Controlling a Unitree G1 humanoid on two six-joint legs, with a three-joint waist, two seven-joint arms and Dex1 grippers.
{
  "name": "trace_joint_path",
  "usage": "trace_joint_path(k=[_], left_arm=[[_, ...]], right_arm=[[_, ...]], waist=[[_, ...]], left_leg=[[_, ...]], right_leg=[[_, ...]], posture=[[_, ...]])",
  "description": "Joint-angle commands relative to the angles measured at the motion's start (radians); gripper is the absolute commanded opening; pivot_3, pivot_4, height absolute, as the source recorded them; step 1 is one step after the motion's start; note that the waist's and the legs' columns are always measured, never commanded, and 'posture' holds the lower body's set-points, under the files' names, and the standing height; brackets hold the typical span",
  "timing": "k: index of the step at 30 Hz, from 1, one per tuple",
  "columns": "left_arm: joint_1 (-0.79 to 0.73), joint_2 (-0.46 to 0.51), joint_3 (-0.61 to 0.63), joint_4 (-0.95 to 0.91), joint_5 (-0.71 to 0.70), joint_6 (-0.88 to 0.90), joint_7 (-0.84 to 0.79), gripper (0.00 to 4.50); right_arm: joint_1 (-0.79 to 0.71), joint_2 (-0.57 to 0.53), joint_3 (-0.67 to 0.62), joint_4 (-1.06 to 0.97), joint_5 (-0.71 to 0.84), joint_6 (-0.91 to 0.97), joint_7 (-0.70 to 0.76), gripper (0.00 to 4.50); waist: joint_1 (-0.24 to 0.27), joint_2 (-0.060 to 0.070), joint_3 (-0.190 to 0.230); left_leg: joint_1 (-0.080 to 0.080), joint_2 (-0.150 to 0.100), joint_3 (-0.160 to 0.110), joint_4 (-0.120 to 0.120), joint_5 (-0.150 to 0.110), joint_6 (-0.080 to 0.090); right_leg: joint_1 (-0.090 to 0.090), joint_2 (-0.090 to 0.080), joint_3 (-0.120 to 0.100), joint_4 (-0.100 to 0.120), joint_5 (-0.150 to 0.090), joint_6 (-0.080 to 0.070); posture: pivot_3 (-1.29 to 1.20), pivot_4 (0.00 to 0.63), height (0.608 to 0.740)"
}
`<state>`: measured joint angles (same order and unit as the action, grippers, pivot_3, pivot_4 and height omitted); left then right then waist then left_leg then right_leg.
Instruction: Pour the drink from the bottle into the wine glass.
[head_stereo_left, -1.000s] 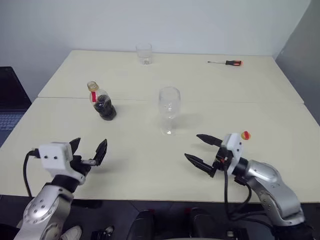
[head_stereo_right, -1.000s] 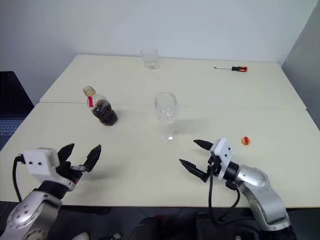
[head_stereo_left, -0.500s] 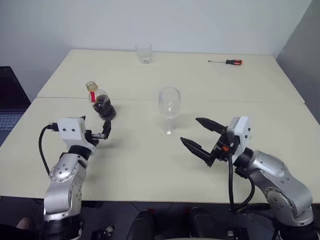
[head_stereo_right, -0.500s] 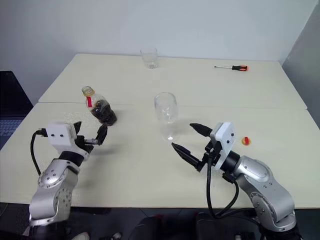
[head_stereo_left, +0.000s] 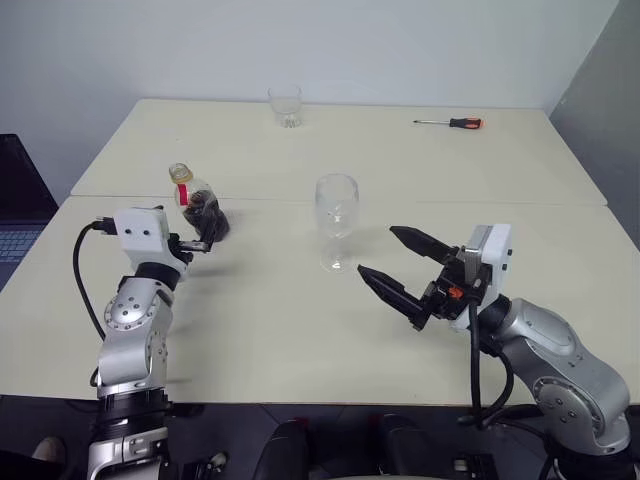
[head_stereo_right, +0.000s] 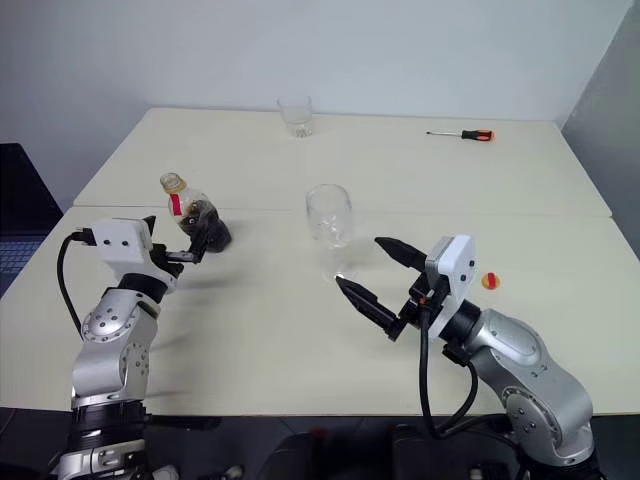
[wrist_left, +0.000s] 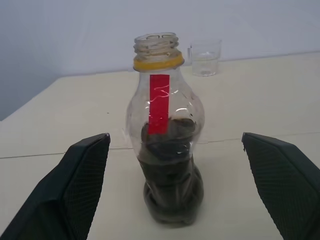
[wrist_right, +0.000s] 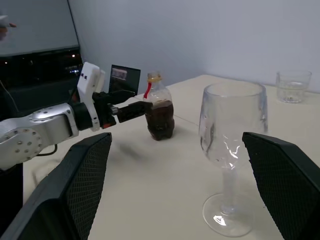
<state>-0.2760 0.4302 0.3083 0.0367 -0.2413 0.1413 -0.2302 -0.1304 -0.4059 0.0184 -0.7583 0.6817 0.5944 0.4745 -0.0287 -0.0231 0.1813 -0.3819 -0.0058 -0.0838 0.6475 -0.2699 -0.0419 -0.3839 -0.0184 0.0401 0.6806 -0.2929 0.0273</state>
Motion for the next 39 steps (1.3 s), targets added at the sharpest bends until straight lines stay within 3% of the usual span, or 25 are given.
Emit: trace_joint_path(k=[1,7,15,39], left_arm=[[-0.028,0.03,0.028,0.017,0.01,-0.04,-0.007,4.5],[-0.046,0.042,0.029,0.074,0.013,-0.074,-0.012,4.5],[-0.082,0.045,0.024,0.137,0.012,-0.102,-0.033,4.5],[-0.328,0.064,-0.004,0.57,0.005,-0.216,-0.199,4.5]], right_arm=[[-0.011,0.0,-0.027,-0.047,0.045,-0.024,0.004,4.47],[-0.016,-0.002,0.014,-0.03,0.002,-0.03,-0.015,4.47],[-0.067,0.085,0.106,0.015,-0.086,-0.02,-0.107,4.47],[-0.133,0.112,0.11,0.013,-0.078,0.055,-0.178,4.47]], waist=[[0.0,0.0,0.0],[0.0,0.0,0.0],[0.0,0.0,0.0],[-0.001,0.0,0.0]], left_leg=[[0.0,0.0,0.0,0.0,0.0,0.0],[0.0,0.0,0.0,0.0,0.0,0.0],[0.0,0.0,0.0,0.0,0.0,0.0],[-0.002,0.0,0.0,0.0,0.0,0.0]], right_leg=[[0.0,0.0,0.0,0.0,0.0,0.0],[0.0,0.0,0.0,0.0,0.0,0.0],[0.0,0.0,0.0,0.0,0.0,0.0],[-0.003,0.0,0.0,0.001,0.0,0.0]], posture=[[0.0,0.15,0.74],[0.0,0.15,0.74],[0.0,0.15,0.74],[0.0,0.15,0.74]])
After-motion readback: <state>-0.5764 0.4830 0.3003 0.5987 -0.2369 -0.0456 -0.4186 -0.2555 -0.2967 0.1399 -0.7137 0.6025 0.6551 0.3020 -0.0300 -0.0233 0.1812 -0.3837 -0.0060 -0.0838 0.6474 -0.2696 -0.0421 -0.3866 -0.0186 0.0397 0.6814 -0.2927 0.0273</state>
